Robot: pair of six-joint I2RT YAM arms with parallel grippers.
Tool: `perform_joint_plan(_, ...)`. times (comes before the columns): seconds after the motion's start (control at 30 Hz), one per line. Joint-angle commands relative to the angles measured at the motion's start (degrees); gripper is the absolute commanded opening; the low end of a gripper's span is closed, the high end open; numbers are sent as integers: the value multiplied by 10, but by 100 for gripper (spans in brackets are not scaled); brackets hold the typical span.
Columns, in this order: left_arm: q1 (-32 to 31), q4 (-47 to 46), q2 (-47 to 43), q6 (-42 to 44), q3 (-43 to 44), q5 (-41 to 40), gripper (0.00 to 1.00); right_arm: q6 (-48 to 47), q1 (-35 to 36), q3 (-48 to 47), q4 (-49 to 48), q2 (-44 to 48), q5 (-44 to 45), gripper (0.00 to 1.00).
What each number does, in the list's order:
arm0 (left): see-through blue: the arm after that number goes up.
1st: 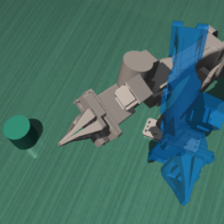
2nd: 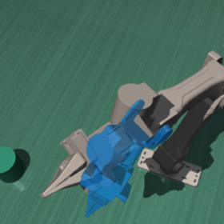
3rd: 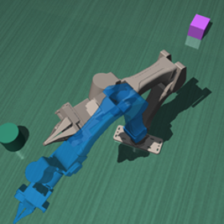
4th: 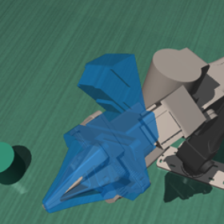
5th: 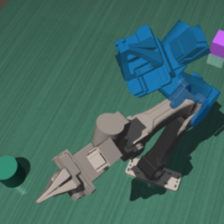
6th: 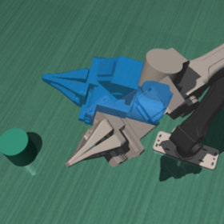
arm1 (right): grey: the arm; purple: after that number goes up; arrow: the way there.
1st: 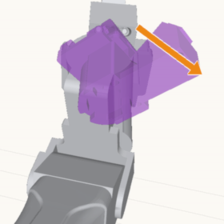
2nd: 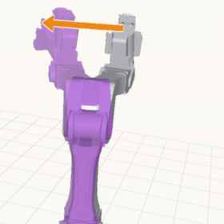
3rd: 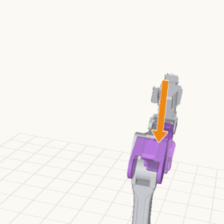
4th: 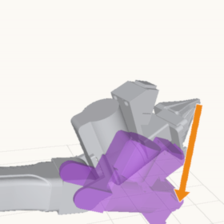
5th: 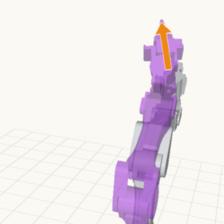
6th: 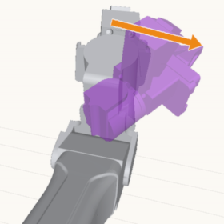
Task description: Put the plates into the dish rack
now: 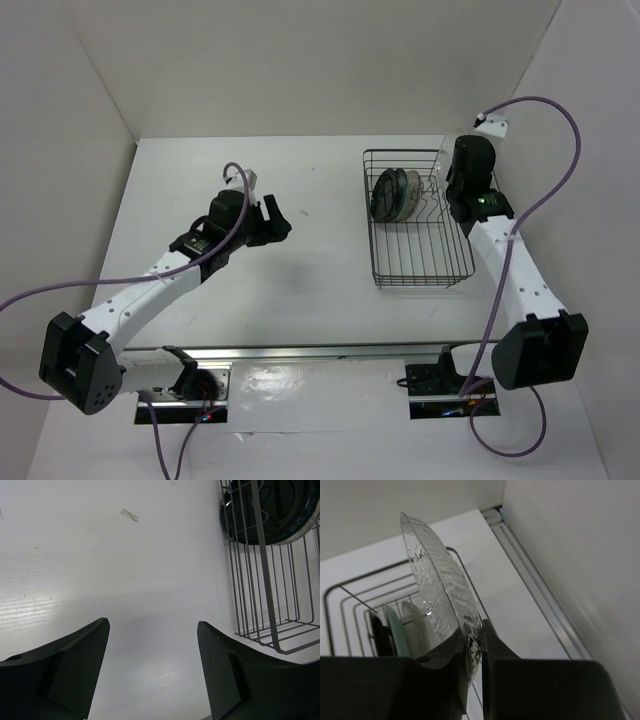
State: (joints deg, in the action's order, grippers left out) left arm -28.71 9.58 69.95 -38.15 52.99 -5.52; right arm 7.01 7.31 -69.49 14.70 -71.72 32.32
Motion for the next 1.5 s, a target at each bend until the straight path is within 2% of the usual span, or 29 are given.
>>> perform_joint_plan(0.0,-5,-26,1,-10,0,11,84,7,-16,11,-11,-42,-15,0)
perform_joint_plan(0.33,-5,-39,6,-15,-11,31,85,19,-38,-3,-16,-116,-69,0)
perform_joint_plan(0.87,-5,-39,6,-15,-11,31,85,35,-38,15,-54,-154,-99,0)
perform_joint_plan(0.9,-5,-39,0,-15,-11,31,85,35,-38,15,-54,-154,-99,3)
perform_joint_plan(0.93,-5,-39,0,-15,-11,31,85,35,-38,15,-54,-159,-99,14)
perform_joint_plan(1.0,-5,-39,0,-15,-11,31,85,40,-38,15,-54,-159,-99,25)
perform_joint_plan(1.03,-5,-39,0,-15,-11,31,85,40,-38,20,-60,-159,-99,41)
perform_joint_plan(1.23,-5,-39,0,-15,-11,31,85,40,-38,15,-60,-171,-92,57)
perform_joint_plan(1.33,-5,-39,0,-15,-11,31,85,46,-33,9,-60,-171,-92,59)
perform_joint_plan(1.47,-5,-39,-5,-15,-11,31,85,51,-27,2,-49,-177,-72,70)
